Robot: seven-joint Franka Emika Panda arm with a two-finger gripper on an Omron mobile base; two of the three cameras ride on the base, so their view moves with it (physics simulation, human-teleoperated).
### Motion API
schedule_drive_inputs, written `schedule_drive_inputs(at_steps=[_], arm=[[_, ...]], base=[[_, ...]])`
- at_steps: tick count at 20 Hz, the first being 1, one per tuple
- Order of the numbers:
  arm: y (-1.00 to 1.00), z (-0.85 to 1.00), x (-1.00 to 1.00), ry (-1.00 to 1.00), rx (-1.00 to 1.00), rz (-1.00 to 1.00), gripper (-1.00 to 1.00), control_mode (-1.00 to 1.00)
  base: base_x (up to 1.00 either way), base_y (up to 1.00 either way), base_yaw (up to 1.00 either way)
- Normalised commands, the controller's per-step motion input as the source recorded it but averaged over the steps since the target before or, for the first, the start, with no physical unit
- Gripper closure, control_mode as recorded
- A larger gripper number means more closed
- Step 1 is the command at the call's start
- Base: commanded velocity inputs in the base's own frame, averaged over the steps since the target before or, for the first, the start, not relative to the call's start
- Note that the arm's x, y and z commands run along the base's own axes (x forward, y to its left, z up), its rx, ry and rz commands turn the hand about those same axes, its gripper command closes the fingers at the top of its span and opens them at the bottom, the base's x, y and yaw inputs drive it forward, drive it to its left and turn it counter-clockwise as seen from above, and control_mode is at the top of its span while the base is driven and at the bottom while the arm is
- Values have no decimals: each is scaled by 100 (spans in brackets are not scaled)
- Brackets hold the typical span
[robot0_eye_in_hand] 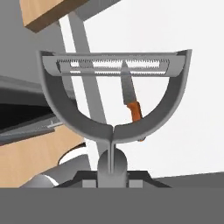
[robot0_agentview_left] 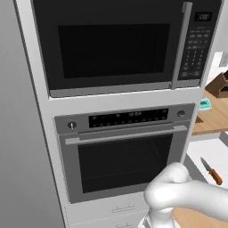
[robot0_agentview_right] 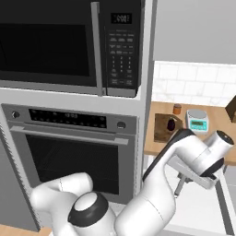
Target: Place the appropriate cutting tool for cutting the eggplant skin on the cutting board.
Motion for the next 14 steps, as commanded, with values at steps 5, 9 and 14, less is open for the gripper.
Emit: schedule_drive_inputs(at_steps=[5,9,14], arm=[[1,16,50,-29,3,9,100,-100],[0,21,66,-27,6,10,100,-100],[0,31,51,-23,2,5,100,-100]], base=[[0,0,0],[0,0,0],[0,0,0]])
